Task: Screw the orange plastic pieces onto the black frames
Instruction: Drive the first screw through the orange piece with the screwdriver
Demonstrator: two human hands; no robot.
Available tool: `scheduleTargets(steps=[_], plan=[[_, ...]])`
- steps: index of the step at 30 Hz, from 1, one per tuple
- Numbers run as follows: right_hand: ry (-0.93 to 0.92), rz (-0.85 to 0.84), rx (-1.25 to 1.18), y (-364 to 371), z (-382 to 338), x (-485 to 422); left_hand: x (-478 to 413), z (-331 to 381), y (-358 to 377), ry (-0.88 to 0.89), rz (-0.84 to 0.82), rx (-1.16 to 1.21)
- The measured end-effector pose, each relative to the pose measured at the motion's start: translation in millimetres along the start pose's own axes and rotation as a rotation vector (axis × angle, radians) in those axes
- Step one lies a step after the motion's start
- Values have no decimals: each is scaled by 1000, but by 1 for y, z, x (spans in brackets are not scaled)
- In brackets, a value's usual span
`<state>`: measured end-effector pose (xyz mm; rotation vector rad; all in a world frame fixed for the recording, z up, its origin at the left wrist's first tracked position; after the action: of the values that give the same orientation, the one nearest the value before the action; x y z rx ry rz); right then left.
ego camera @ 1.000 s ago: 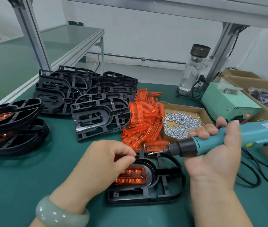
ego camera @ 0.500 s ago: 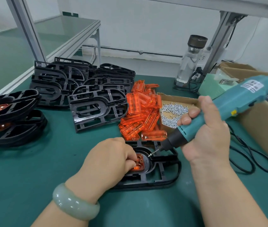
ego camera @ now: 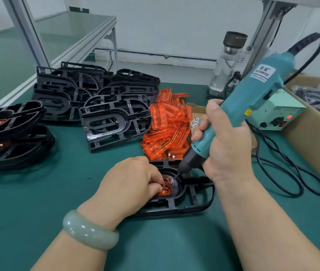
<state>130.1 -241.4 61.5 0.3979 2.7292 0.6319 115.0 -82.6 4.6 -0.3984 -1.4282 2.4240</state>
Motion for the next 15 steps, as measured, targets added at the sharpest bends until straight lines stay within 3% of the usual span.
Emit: scheduleTargets(steps=[15], plan=[[-70,-97,138,14,2,5,-1,-1,1,27,18,6]])
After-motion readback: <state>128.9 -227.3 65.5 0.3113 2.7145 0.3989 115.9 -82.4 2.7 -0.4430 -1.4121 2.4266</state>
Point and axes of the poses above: each hand's wrist, its own x-axis away from the middle knuckle, its own y-axis out of the palm, z = x × y, the point moved 5 cm from there along -x, towards the middle knuckle, and after that the axes turned 1 degree about z, right-handed, at the moved point
